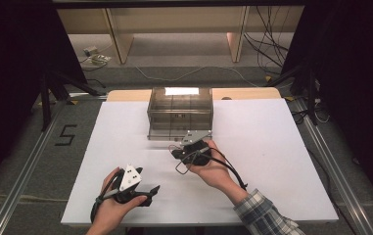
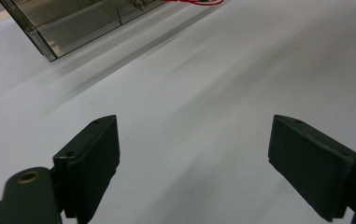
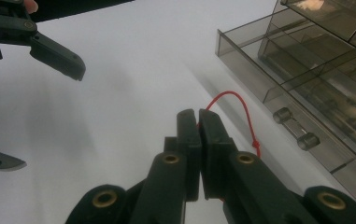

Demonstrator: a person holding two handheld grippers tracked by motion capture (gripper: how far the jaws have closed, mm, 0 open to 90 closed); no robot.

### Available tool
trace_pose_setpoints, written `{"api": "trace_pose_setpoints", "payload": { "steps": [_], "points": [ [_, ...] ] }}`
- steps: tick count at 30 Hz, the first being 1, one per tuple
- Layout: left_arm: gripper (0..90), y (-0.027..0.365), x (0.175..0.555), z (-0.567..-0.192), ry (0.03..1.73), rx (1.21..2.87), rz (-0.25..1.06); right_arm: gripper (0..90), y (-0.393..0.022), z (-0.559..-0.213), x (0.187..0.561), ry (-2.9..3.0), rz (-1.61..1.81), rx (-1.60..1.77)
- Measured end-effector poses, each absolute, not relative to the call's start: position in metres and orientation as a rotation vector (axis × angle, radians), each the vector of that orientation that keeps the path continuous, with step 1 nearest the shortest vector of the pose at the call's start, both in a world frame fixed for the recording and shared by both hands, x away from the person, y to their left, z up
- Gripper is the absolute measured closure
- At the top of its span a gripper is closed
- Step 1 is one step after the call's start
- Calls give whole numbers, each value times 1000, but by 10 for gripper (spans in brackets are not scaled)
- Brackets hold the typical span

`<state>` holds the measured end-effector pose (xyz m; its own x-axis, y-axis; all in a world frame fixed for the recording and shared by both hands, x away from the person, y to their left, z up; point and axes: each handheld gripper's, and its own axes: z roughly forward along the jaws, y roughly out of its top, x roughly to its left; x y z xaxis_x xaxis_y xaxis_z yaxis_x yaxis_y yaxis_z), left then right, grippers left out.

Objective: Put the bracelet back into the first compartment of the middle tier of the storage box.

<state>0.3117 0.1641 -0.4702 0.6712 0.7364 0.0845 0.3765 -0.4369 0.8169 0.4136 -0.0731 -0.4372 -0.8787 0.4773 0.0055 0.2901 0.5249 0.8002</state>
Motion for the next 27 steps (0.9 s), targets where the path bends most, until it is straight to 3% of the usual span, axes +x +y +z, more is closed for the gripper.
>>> {"api": "trace_pose_setpoints", "payload": {
  "steps": [27],
  "points": [
    [167,164,312,-470,859,2060,557,883,-72,-426,426,2531,1271,655]
  ]
}}
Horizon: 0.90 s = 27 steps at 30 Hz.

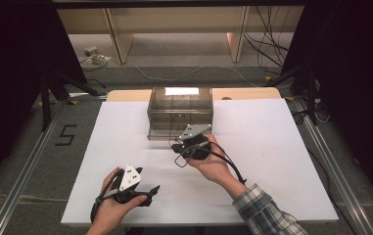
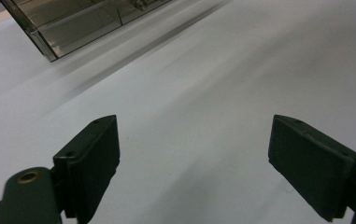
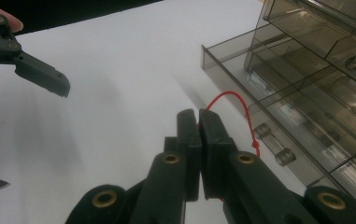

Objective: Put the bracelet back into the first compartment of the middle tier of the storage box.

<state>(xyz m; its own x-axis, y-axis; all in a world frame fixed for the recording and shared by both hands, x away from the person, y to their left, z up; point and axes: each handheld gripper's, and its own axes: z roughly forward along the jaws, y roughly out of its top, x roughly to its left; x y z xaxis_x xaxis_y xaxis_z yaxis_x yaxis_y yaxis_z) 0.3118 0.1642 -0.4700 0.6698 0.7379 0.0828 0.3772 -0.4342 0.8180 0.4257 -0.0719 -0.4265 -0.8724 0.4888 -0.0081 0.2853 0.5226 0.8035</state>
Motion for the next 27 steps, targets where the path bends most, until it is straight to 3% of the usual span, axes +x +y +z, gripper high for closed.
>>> {"api": "trace_pose_setpoints", "payload": {
  "steps": [27],
  "points": [
    [167,164,312,-470,858,2062,556,883,-72,-419,438,2508,1276,675]
  ]
}}
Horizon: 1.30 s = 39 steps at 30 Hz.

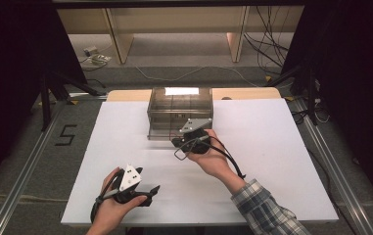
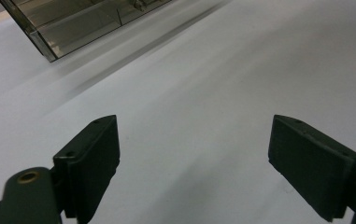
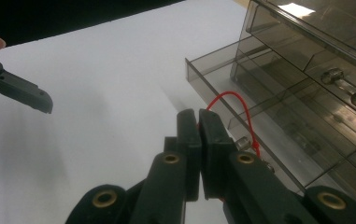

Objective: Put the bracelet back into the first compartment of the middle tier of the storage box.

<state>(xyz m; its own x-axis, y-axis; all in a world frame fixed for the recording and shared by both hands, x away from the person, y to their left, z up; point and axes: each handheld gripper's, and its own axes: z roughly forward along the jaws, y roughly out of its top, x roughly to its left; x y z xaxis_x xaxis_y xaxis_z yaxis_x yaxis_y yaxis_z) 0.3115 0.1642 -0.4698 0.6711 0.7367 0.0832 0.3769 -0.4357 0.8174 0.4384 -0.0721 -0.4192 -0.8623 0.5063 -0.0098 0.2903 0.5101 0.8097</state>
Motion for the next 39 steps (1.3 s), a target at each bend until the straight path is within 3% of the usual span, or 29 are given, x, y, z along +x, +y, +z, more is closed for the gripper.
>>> {"api": "trace_pose_setpoints", "payload": {
  "steps": [39],
  "points": [
    [167,163,311,-470,856,2056,554,883,-71,-412,457,2485,1275,706]
  ]
}}
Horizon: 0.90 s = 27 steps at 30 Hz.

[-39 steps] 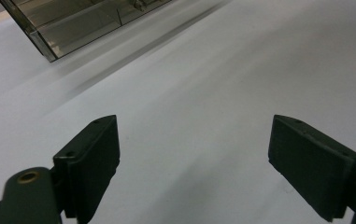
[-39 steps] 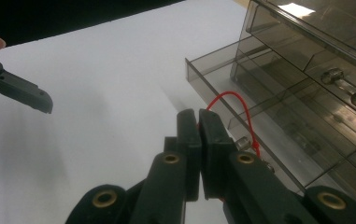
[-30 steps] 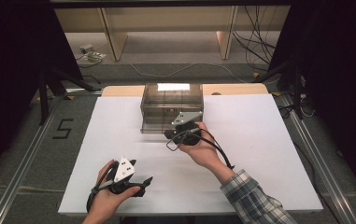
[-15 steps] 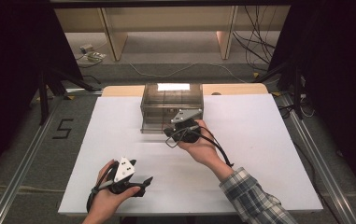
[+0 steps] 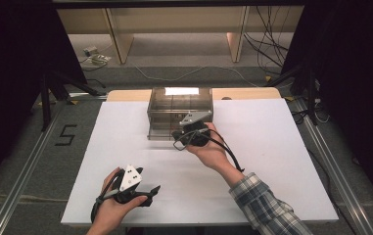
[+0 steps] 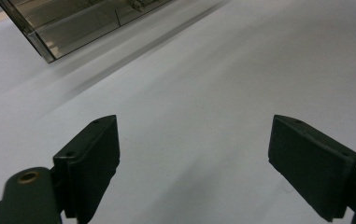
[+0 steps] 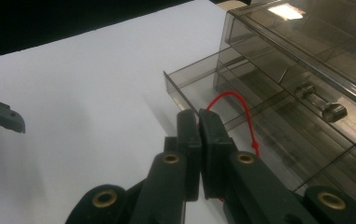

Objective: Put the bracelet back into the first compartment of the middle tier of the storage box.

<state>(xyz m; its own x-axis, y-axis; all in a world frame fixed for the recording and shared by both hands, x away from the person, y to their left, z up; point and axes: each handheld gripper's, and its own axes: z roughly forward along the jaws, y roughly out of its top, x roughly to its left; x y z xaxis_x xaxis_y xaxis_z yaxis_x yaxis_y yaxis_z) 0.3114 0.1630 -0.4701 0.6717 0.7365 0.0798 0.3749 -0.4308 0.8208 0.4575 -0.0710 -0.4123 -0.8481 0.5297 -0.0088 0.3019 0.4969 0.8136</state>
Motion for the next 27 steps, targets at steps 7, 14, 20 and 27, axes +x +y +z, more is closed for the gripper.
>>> {"api": "trace_pose_setpoints", "payload": {
  "steps": [7,14,20,27],
  "points": [
    [167,163,311,-470,857,2056,552,883,-72,-412,462,2481,1271,722],
    [167,163,311,-470,856,2056,552,883,-71,-413,467,2482,1263,735],
    [167,163,311,-470,855,2056,551,883,-70,-413,470,2482,1261,736],
    [167,163,312,-470,856,2057,550,883,-69,-416,473,2487,1249,751]
  ]
}}
